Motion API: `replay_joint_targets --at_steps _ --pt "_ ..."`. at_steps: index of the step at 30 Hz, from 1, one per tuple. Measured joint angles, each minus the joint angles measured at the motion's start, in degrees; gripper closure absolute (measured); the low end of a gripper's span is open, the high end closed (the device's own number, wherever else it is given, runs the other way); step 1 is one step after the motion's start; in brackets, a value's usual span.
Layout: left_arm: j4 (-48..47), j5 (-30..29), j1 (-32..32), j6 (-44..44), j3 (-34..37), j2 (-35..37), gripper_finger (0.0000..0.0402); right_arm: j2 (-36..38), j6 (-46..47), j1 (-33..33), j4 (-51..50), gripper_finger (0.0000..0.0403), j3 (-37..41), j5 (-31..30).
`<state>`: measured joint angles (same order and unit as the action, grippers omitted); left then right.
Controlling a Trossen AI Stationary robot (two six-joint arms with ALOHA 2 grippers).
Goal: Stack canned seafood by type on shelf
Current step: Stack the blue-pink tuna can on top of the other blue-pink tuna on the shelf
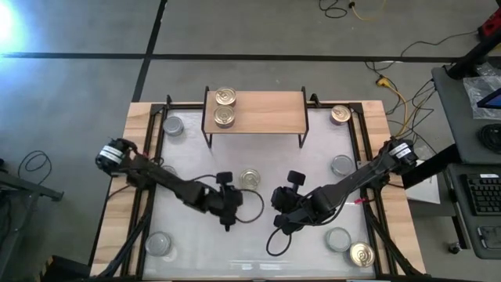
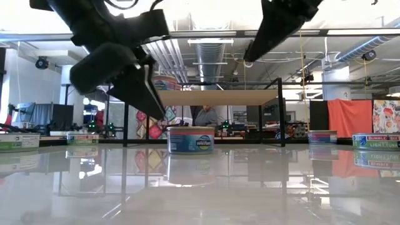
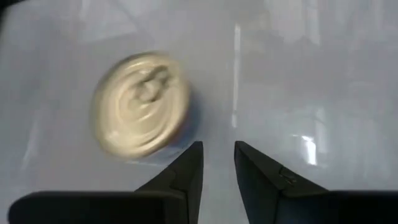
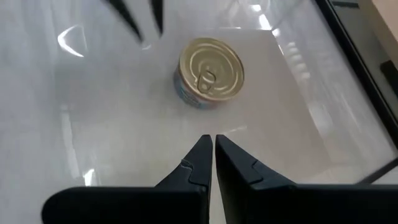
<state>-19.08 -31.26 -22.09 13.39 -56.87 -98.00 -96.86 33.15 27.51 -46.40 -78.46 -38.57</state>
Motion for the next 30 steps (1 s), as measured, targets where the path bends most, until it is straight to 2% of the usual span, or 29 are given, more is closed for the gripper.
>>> replay_joint_targets --at_steps 5,10,15,19,24,27,30 --pt "2.59 -3.78 0.89 6.54 7.19 5.90 0.0316 0.00 -1.04 -0.77 2.04 0.0390 3.52 0.02" --pt "17.97 -4.23 1.45 12.31 16.59 7.95 0.0277 0.00 -3.97 -4.31 8.19 0.0390 7.00 -0.39" --pt "32.64 -4.46 1.38 16.20 21.62 4.69 0.0215 0.00 -7.35 -9.42 18.18 0.0390 11.25 -0.42" --pt "36.03 -7.07 1.40 20.62 22.23 -0.15 0.0162 0.00 -7.43 -13.64 26.65 0.0390 15.76 0.74" --pt "37.52 -8.48 1.35 23.69 19.88 -7.19 0.0106 0.00 -7.93 -18.02 37.22 0.0390 20.31 8.10" --pt "39.40 -9.52 1.38 23.70 18.21 -10.54 0.0083 0.00 -8.56 -19.71 41.29 0.0390 21.99 11.40" --pt "43.35 -9.60 1.47 22.86 17.87 -12.81 0.0069 -0.28 -9.36 -20.49 41.71 0.0390 22.50 12.02"
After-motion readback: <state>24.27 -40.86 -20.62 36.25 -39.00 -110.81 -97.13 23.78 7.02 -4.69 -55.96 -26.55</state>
